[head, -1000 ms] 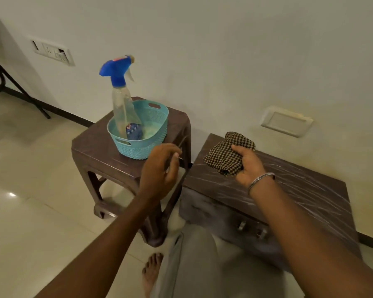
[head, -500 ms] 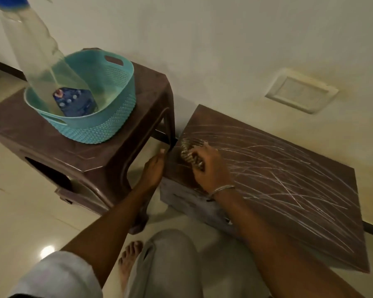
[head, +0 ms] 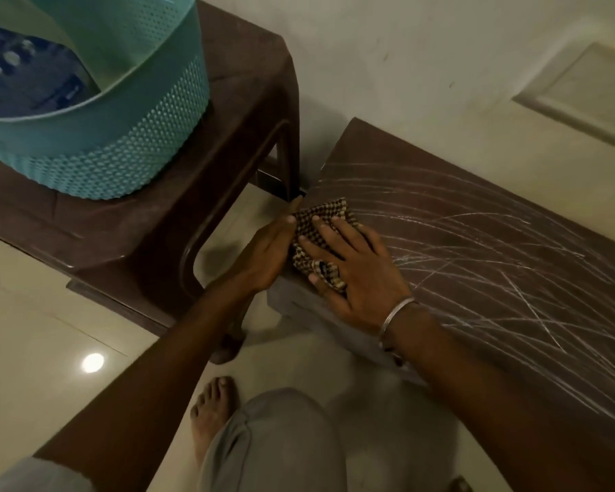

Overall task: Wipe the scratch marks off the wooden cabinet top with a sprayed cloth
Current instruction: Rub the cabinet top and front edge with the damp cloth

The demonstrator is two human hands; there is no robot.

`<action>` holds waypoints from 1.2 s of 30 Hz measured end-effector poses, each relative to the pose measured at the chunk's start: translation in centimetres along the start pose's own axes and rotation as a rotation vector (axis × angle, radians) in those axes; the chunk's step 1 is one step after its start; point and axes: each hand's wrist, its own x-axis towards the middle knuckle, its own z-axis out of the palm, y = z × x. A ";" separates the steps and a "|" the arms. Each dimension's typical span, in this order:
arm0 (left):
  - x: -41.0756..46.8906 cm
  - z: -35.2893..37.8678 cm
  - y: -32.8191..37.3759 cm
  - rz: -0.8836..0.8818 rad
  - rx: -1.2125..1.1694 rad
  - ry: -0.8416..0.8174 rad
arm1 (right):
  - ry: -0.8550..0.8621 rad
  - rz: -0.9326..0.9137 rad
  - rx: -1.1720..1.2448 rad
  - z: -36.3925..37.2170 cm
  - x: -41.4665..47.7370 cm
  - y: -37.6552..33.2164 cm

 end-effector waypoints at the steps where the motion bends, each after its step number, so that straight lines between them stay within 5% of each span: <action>1: 0.1 -0.3 0.5 0.050 0.186 -0.028 | -0.002 0.040 -0.010 -0.1 0.3 0.3; 5: 0.2 -0.3 1.9 0.208 0.825 -0.013 | -0.031 0.243 -0.030 -0.4 1.7 0.1; 9: -0.6 0.0 2.4 0.243 1.153 -0.026 | -0.074 0.230 -0.069 -0.1 -0.3 -1.0; 18: -1.0 0.0 2.0 0.385 1.093 -0.086 | -0.065 0.353 -0.038 0.1 1.0 -0.4; 26: -1.2 0.2 1.9 0.364 0.775 -0.078 | -0.022 0.311 -0.018 0.9 -2.4 -1.7; 30: -1.2 0.3 1.8 0.355 0.781 -0.038 | -0.024 0.461 0.006 0.5 1.2 -1.1; 36: -0.7 0.2 1.8 0.295 0.897 -0.074 | -0.024 0.453 0.006 1.1 -3.2 -3.4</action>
